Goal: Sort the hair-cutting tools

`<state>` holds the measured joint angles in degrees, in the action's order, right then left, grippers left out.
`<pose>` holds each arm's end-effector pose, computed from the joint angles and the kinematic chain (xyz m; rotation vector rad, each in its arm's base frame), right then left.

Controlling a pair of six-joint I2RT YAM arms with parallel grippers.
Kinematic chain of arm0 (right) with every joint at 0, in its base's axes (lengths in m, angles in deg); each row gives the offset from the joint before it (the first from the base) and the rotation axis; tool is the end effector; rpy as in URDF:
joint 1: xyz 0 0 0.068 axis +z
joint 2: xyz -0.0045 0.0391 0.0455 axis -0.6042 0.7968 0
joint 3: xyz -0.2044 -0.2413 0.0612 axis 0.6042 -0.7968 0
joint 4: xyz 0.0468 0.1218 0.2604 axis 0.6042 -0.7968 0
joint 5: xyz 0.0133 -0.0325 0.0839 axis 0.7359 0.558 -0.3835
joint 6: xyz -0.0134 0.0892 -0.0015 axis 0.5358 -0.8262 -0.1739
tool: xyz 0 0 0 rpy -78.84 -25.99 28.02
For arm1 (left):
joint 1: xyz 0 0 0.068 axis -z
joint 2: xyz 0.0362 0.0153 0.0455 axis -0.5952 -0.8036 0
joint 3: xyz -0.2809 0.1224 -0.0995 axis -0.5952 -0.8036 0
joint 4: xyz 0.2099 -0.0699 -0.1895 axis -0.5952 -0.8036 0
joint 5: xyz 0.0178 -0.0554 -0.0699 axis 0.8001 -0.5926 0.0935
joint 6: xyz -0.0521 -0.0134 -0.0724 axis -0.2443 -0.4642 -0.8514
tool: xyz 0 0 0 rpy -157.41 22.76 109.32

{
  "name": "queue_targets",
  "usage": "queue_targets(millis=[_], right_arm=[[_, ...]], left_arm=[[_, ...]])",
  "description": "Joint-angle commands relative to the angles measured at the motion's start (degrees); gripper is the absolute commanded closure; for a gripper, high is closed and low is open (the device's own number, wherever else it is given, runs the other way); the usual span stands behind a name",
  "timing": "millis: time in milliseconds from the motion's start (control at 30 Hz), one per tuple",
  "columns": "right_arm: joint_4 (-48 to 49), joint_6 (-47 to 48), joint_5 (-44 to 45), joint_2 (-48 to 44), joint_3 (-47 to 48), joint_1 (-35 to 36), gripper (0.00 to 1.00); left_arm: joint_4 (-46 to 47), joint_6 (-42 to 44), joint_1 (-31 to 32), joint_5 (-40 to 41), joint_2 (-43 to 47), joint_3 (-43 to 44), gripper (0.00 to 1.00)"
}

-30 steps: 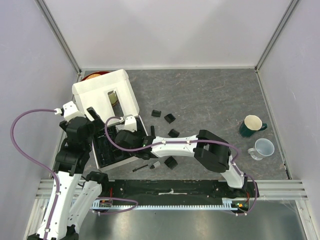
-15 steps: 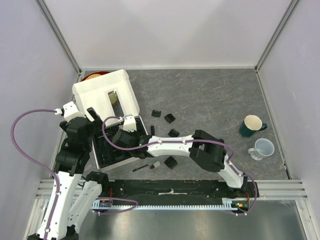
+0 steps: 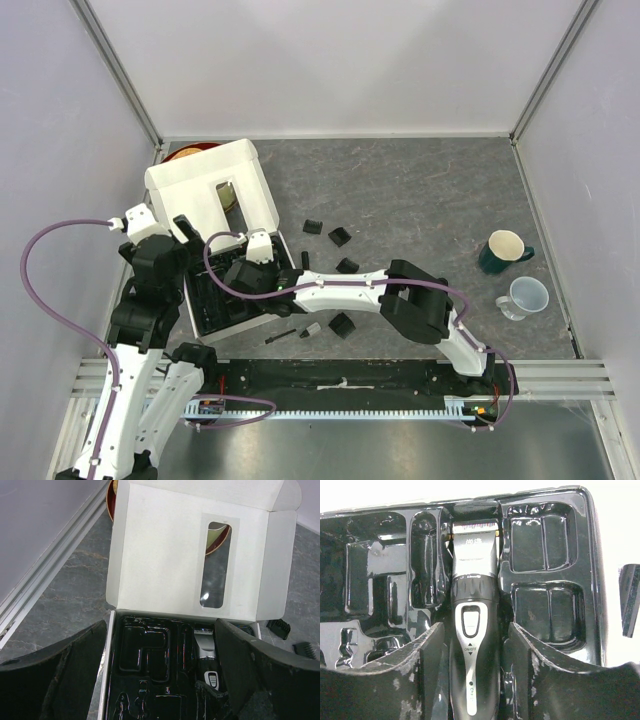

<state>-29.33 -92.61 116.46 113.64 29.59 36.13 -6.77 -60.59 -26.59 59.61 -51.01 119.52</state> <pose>0.2096 0.5285 0.1892 -0.2774 2.1850 0.3639 0.1461 0.0131 0.3528 -0.5366 1.8449 0.0994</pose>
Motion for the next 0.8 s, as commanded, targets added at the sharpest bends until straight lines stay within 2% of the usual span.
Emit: queue_targets(millis=[0,367,533,767], right_arm=[[-0.21,0.37,-1.37,-4.8,1.27,0.36,0.4],[-4.25,1.25,-7.17,-9.1,-3.13,0.27,0.5],[-6.27,2.13,-11.56,-9.28,-4.36,0.36,0.54],[-7.33,1.52,-12.98,-7.62,-6.03,0.36,0.6]], left_arm=[[2.69,-0.75,-0.18,1.5,0.76,-0.07,0.05],[2.69,-0.75,-0.27,1.59,0.76,-0.16,0.05],[2.69,-0.75,-0.18,1.68,0.67,-0.16,0.05],[2.69,-1.01,-0.18,1.24,0.67,-0.16,0.05]])
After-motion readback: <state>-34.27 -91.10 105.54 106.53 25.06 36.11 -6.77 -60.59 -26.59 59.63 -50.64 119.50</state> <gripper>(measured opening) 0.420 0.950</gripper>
